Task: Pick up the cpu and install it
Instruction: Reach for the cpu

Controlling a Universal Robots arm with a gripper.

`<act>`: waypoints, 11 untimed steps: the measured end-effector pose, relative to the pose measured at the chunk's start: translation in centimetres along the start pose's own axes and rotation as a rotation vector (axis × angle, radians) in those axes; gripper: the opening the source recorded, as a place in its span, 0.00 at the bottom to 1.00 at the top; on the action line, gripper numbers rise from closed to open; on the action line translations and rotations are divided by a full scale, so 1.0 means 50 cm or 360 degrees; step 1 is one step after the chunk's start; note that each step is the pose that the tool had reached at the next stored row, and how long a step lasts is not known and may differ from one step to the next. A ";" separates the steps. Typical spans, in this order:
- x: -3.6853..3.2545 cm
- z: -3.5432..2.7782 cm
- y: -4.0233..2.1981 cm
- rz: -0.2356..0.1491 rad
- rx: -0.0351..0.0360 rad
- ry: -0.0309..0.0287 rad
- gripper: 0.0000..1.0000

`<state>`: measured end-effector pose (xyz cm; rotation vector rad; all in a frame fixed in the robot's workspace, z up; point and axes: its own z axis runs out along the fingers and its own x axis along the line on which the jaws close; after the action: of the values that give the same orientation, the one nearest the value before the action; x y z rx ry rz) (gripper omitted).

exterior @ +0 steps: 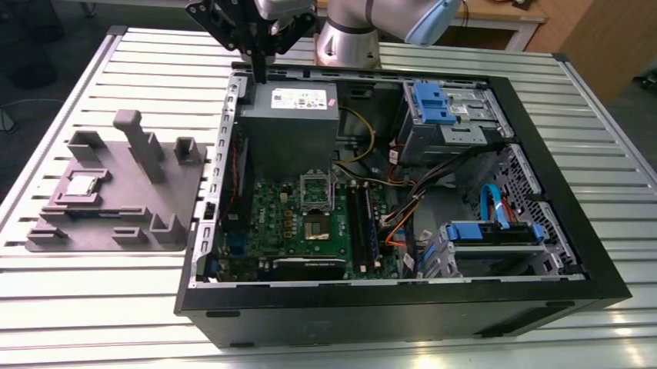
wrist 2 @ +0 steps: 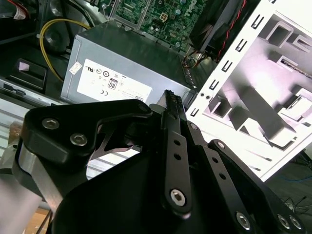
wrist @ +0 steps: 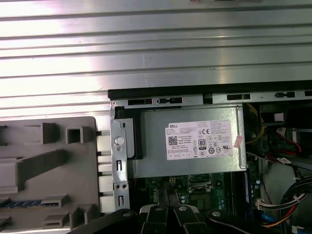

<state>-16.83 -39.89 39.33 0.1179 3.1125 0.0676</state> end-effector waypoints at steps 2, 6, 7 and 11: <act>0.001 0.000 0.000 0.0000 0.0000 -0.00001 0.10; 0.003 0.000 0.000 0.0000 0.0000 -0.00001 0.10; 0.003 0.000 0.000 0.0000 0.0000 0.00000 0.10; 0.007 0.000 -0.001 0.0000 0.0000 -0.00001 0.10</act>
<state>-17.17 -39.89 39.32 0.1180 3.1125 0.0677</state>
